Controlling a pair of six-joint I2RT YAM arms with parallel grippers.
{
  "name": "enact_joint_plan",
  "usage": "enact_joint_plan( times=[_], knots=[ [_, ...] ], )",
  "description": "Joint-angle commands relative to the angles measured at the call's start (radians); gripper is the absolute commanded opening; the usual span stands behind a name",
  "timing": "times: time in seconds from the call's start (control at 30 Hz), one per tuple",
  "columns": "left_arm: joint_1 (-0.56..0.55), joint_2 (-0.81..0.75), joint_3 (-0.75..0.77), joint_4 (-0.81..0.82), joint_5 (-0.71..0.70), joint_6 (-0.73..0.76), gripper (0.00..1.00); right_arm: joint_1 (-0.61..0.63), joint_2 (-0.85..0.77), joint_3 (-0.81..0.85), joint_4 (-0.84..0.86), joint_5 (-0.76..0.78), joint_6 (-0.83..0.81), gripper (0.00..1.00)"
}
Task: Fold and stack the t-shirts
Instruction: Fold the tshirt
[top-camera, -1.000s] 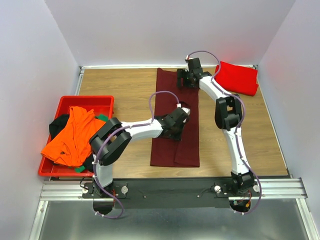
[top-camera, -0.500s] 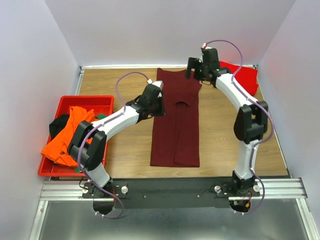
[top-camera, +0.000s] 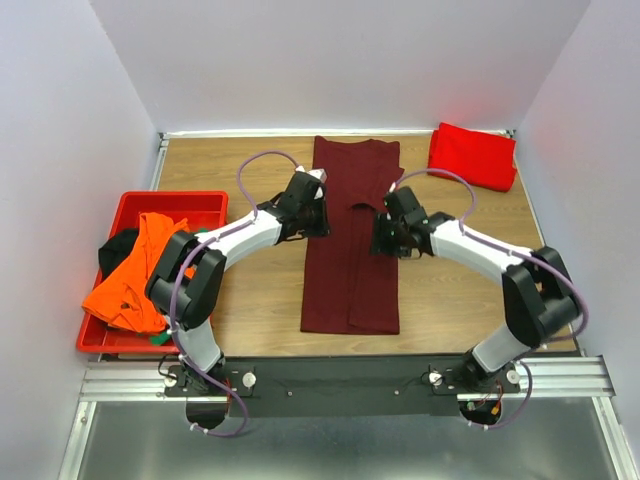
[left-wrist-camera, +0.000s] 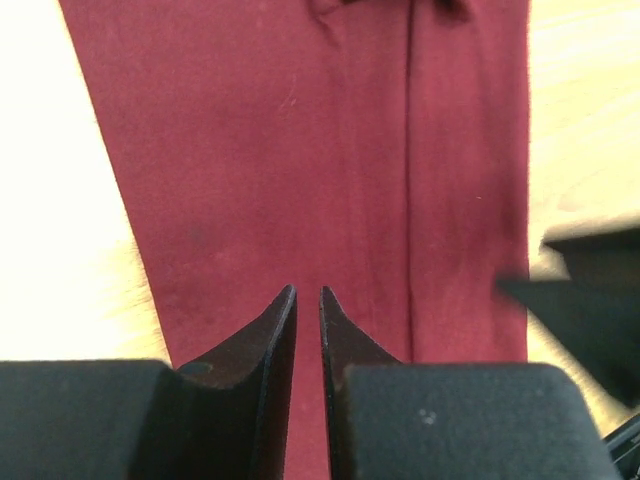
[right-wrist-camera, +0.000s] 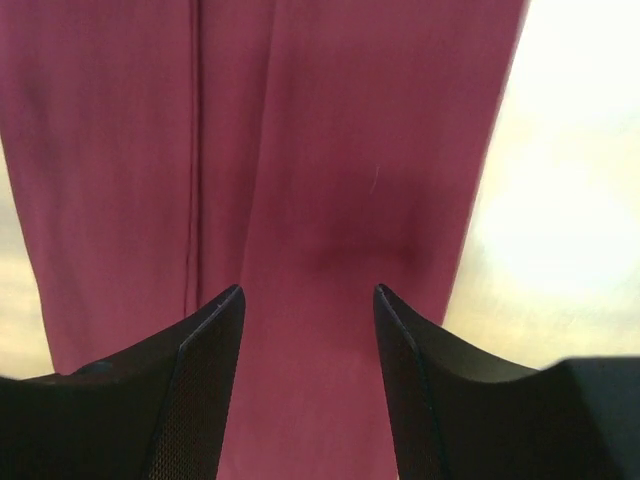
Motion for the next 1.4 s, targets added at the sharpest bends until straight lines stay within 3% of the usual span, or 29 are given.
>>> enact_joint_plan(
  times=[0.0, 0.3, 0.73, 1.0, 1.37],
  knots=[
    [0.008, 0.021, -0.012, 0.032, 0.043, -0.026, 0.22, 0.044, -0.125, -0.108, -0.006, 0.026, 0.096, 0.60],
    [0.007, 0.029, -0.069, 0.060, 0.100, -0.017, 0.19, 0.179, -0.225, -0.214, -0.078, -0.009, 0.165, 0.52],
    [0.013, -0.016, -0.141, 0.061, 0.089, -0.040, 0.19, 0.461, -0.060, -0.099, -0.140, 0.075, 0.202, 0.41],
    [-0.001, -0.047, -0.166, 0.103, 0.210, 0.014, 0.19, 0.472, -0.217, -0.190, -0.251, 0.216, 0.361, 0.41],
    [-0.189, -0.031, -0.186, 0.080, 0.229, 0.066, 0.27, 0.474, -0.360, -0.335, -0.314, 0.270, 0.495, 0.40]
  ],
)
